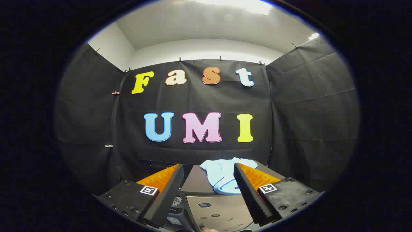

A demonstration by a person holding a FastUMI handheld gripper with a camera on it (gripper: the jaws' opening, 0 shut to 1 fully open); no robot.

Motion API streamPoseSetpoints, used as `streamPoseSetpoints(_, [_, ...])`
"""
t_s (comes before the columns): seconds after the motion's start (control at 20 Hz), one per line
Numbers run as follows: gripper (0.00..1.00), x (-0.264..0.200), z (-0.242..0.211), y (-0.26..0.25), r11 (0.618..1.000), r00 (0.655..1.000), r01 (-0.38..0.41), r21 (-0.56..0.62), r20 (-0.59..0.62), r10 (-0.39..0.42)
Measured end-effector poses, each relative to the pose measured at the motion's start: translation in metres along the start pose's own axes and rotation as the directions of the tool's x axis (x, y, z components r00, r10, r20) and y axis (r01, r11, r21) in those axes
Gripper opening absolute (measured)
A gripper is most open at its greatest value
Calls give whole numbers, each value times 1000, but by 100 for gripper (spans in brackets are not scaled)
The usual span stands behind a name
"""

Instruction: Put the clothes into the washing machine and then close the washing machine lid.

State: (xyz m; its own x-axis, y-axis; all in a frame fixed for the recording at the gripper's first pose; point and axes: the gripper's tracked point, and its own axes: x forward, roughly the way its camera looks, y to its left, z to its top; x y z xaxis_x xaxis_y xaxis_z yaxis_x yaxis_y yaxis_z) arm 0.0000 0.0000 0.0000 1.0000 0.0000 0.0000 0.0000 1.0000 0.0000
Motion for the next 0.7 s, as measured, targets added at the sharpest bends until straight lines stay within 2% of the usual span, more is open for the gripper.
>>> streamPoseSetpoints(0.7, [98,4,-16,-4,1000,999,-4,6,-39,4])
